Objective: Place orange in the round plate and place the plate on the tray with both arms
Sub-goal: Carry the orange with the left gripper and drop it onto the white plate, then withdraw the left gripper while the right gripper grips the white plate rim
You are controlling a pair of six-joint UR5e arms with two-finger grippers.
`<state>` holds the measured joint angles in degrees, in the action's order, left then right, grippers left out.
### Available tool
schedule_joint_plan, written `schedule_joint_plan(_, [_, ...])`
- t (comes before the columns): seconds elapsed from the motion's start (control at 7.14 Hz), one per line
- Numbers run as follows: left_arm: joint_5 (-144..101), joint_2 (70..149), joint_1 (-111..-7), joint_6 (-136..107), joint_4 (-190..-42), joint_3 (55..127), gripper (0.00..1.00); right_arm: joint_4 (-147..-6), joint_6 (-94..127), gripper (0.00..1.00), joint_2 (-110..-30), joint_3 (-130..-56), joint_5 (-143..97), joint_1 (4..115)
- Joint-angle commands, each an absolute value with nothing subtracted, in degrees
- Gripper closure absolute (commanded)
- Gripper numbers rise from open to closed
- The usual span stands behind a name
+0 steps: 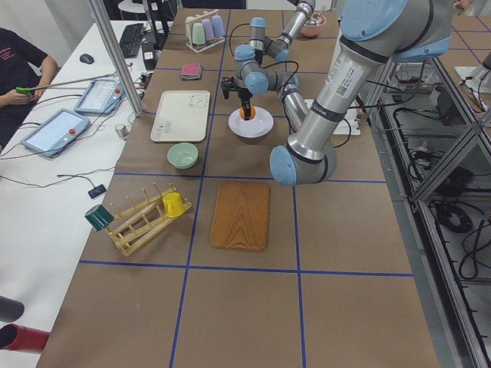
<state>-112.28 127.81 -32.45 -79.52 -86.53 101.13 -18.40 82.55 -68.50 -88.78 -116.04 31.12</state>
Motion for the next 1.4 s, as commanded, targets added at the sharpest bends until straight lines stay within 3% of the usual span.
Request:
schedule_joint_plan(0.0, [-110.0,127.9,-32.0,-79.7,-89.1,100.7,0.01,-14.6,82.7,0.0,-68.1,-86.4,-114.4,30.2])
schedule_joint_plan(0.28, [-110.0,127.2,-32.5,-79.1,-88.5,102.4,0.01,-14.2,82.8,0.0,-67.9,-86.6,-110.0,27.9])
schedule_joint_plan(0.7, [-110.6,117.5,-37.0,-66.2,-88.3,110.3,0.01,-15.2,82.5,0.02,-66.4,-85.8,-105.6,25.4])
schedule_joint_plan(0.84, [-112.7,116.2,-38.7,-64.8,-88.3,111.0,0.01,-15.3,82.5,0.09,-64.4,-82.4,-105.6,25.3])
schedule_joint_plan(1.26, [-114.8,115.2,-40.3,-64.4,-88.4,111.1,0.02,-15.4,82.3,0.1,-63.3,-79.8,-105.6,24.6])
